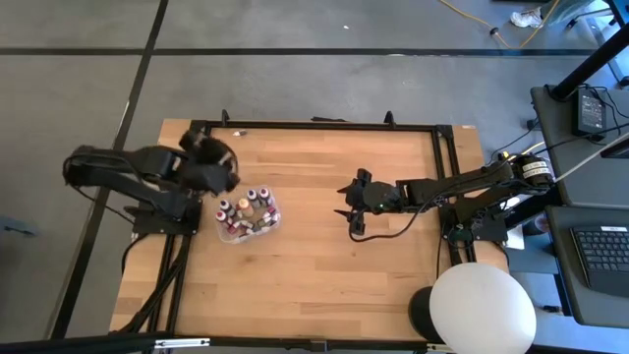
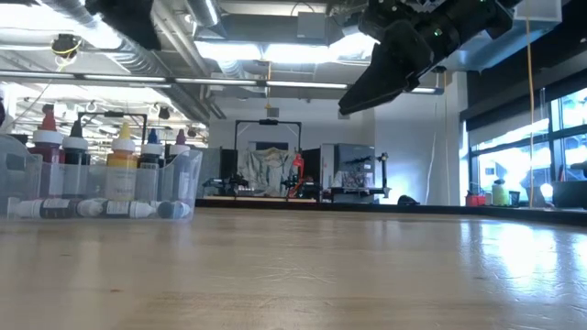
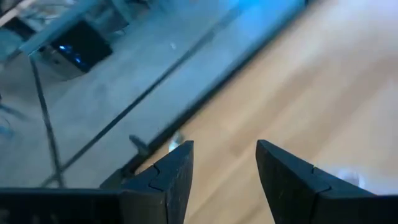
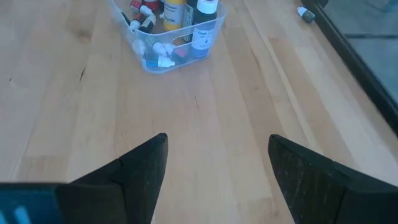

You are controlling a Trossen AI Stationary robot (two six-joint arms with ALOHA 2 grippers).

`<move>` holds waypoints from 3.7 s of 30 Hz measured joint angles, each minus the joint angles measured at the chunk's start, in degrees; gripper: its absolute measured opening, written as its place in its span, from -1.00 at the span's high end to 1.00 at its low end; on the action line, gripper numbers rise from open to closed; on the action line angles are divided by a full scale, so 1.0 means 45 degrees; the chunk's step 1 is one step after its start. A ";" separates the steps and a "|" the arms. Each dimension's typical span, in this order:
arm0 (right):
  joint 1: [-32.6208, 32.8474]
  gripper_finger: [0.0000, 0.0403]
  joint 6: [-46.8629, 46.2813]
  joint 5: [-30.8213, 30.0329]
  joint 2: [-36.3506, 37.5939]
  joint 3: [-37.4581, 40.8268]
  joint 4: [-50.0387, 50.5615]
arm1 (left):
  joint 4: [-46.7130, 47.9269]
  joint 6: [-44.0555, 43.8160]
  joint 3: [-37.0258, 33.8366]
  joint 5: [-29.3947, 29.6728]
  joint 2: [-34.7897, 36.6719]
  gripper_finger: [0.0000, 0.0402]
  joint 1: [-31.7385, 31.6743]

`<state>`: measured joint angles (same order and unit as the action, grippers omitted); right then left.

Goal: Pick & Place food coloring
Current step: Put the small dark green food coloring bottle into the transparent bin

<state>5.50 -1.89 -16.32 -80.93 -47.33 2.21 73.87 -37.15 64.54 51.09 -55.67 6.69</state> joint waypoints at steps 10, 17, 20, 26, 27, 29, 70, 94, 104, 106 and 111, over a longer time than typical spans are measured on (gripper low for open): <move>-0.0003 -0.39 0.1827 -0.0019 0.0000 0.0000 -0.0036 | -0.1522 -0.1147 -0.0163 0.1654 0.0692 0.17 -0.1162; -0.0141 -0.39 0.1536 0.0000 0.0000 0.0000 0.0074 | -0.4229 0.2444 -0.0168 -0.2042 0.0172 0.15 -0.5005; -0.0272 -0.39 0.1530 0.0000 0.0000 0.0000 0.0075 | -0.5578 0.4218 -0.0173 -0.4269 -0.0194 0.17 -0.7587; -0.0433 -0.39 0.1555 0.0006 0.0000 0.0000 0.0090 | -0.6935 0.5948 -0.0168 -1.1349 -0.1945 0.16 -1.2721; -0.0441 -0.39 0.1557 0.0007 0.0000 0.0000 0.0102 | -0.6972 0.6097 -0.0168 -1.1782 -0.2407 0.15 -1.3244; -0.0512 -0.39 0.1569 0.0010 0.0000 0.0000 0.0128 | -0.7136 0.6426 -0.0173 -1.2045 -0.3333 0.15 -1.3917; -0.0947 -0.39 0.1525 0.0010 0.0000 0.0000 0.0667 | -0.8097 0.6730 -0.0173 -1.0161 -0.9775 0.15 -1.5536; -0.0947 -0.39 0.1482 0.0010 -0.0005 0.0000 0.0674 | -0.8097 0.6845 -0.0173 -1.0584 -1.0301 0.16 -1.5536; -0.0946 -0.39 0.1495 0.0010 -0.0005 0.0000 0.0682 | -0.8576 0.7111 -0.0163 -1.0577 -1.1373 0.15 -1.5531; -0.0942 -0.39 0.1499 0.0010 -0.0005 0.0000 0.0696 | -0.8612 0.7153 -0.0163 -1.0567 -1.1375 0.16 -1.5531; -0.0946 -0.39 0.1541 0.0005 -0.0005 0.0000 0.0716 | -0.8896 0.6537 -0.0178 -1.0132 -1.1305 0.15 -1.5524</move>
<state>1.24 5.04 -16.29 -80.95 -47.33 5.43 33.83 -7.73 63.75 5.50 -106.54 -63.17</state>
